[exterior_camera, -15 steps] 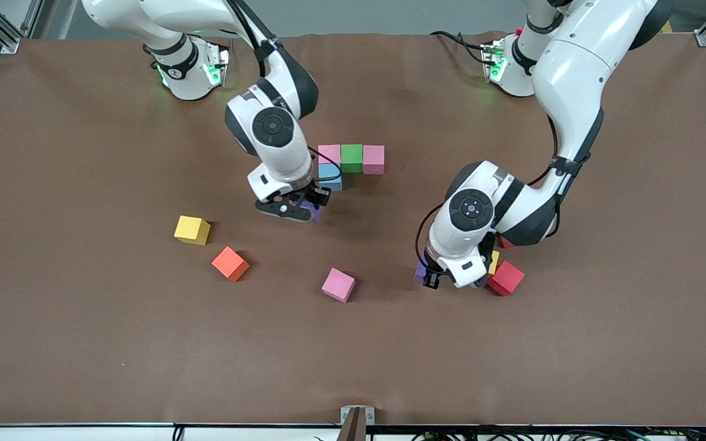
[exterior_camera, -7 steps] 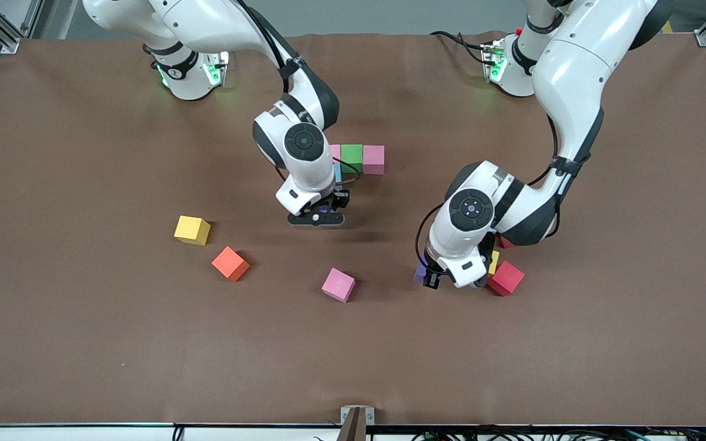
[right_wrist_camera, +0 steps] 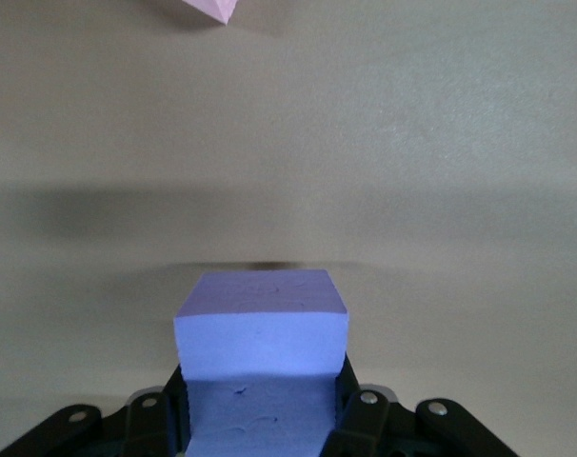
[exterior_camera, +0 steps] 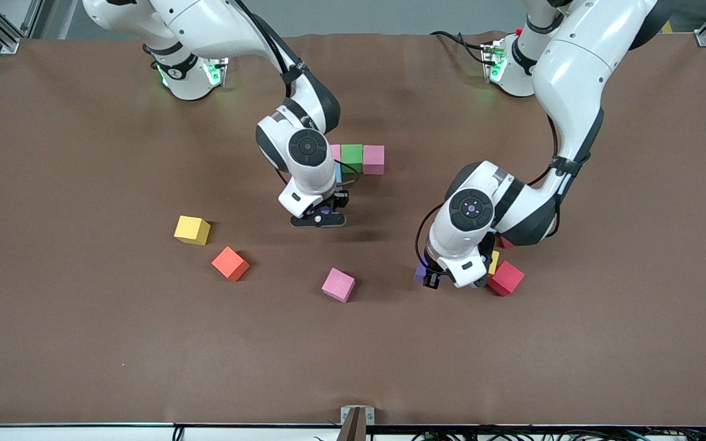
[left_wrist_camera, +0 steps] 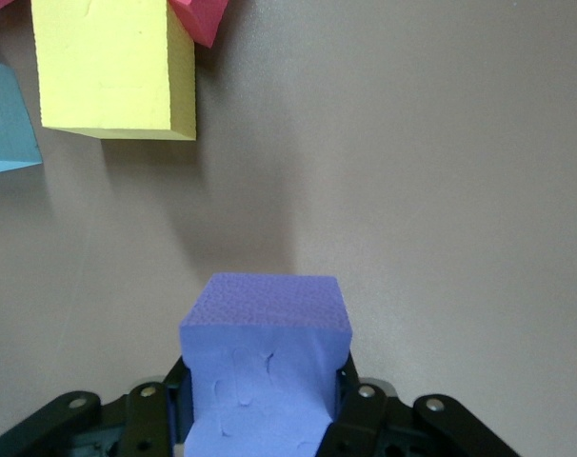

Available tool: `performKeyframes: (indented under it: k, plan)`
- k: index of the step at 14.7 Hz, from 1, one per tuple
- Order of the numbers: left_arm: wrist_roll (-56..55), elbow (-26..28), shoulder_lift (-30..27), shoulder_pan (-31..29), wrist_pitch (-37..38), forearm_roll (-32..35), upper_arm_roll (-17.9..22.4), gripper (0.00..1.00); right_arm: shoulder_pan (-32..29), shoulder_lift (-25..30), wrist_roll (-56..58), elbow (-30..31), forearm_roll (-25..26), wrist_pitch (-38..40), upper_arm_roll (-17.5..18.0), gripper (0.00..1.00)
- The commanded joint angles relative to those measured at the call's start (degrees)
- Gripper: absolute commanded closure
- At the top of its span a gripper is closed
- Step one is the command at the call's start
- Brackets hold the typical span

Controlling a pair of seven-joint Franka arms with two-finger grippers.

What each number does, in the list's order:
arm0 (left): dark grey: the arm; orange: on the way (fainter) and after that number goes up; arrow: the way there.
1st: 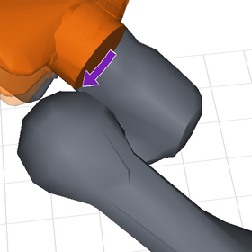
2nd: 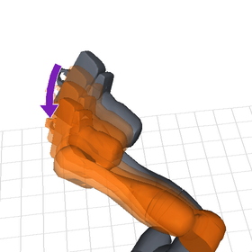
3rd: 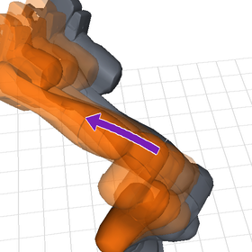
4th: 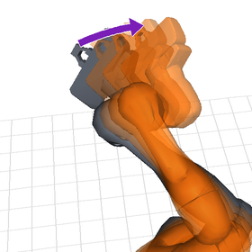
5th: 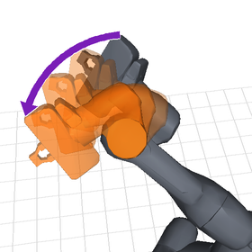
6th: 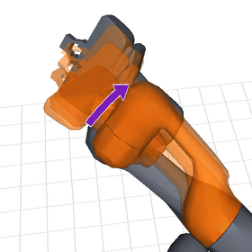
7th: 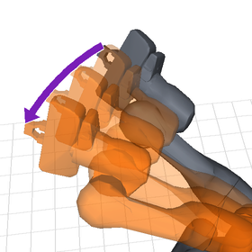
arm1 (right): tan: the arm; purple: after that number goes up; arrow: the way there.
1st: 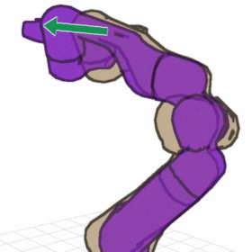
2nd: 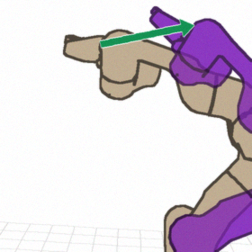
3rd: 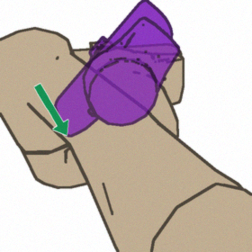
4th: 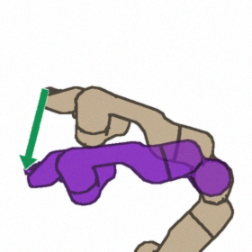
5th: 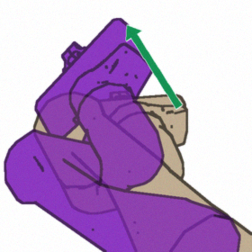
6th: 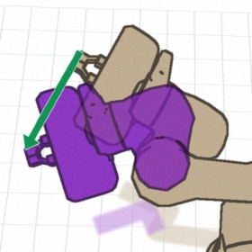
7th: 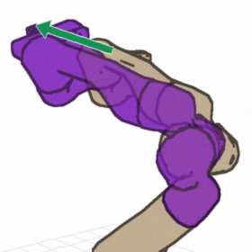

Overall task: Arrange 11 blocks into digit 3
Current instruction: 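Carry the purple cube with the right gripper next to the cyan cube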

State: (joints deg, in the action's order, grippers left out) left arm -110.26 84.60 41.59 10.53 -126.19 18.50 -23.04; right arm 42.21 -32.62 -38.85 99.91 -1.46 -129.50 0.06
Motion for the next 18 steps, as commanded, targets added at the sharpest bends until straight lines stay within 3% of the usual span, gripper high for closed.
performKeyframes:
  k: [1, 18]
  plan:
    - [0.0, -0.1, -0.7, 0.0, 1.1, -0.7, -0.1, 0.68, 1.2, 0.0, -0.3, 3.0, 0.3, -4.2, -0.3, 0.99]
    - [0.0, -0.7, -0.6, 0.0, 1.1, -0.7, -0.1, 0.68, 4.7, -0.5, -4.9, 4.9, 0.3, -4.6, -0.4, 0.99]
